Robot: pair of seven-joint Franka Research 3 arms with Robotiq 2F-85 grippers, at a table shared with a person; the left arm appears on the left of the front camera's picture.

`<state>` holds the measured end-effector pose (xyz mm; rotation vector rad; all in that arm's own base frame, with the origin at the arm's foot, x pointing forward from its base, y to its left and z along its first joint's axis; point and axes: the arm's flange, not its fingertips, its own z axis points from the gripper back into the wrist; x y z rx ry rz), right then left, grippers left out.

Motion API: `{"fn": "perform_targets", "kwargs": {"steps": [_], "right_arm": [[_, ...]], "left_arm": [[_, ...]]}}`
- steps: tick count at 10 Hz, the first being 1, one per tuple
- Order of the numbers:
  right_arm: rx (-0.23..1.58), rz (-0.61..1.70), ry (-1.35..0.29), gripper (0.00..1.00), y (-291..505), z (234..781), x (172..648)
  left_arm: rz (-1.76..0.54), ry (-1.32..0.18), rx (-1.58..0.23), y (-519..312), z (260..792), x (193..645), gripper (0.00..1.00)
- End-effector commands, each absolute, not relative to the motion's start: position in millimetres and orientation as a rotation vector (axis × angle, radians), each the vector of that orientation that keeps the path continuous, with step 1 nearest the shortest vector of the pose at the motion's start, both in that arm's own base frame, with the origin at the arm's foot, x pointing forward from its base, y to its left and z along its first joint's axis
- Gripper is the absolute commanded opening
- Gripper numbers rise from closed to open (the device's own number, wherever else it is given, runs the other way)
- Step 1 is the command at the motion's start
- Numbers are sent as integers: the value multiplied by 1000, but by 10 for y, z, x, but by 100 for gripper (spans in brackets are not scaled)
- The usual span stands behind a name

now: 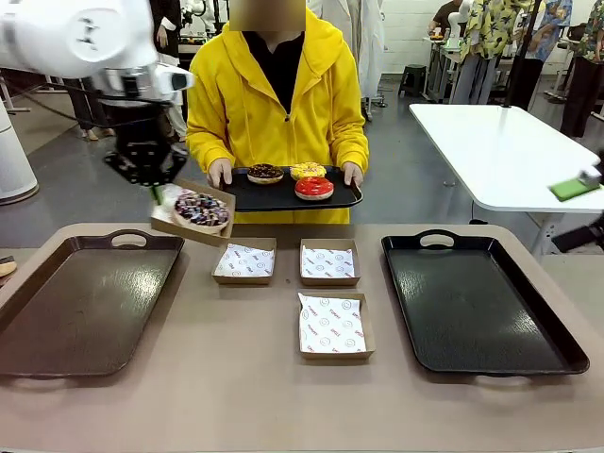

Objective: Individually package the donuts and arrange them on the tray.
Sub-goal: Place the picked Paper togo box on the Handle tray while simultaneously picking up another Paper togo box from the table with the other hand.

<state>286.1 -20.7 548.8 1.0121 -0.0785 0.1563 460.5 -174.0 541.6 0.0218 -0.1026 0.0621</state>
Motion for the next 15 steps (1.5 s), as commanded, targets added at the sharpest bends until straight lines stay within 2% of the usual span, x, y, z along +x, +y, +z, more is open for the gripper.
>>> {"fn": "perform_targets", "kwargs": {"steps": [1, 4, 7, 15], "right_arm": [[886, 144, -6, 100, 248, 5526, 3110], [688, 133, 14, 100, 1070, 5320, 3373], [627, 137, 9, 100, 1557, 5070, 3458], [646, 165, 0, 100, 1525, 5110, 3390]], "left_arm": [[64, -107, 42, -1392, 5297, 4325, 1], [18, -141, 166, -924, 5158, 4135, 1], [21, -151, 148, -521, 5046, 4269, 1], [38, -125, 163, -634, 5103, 4205, 1]]}}
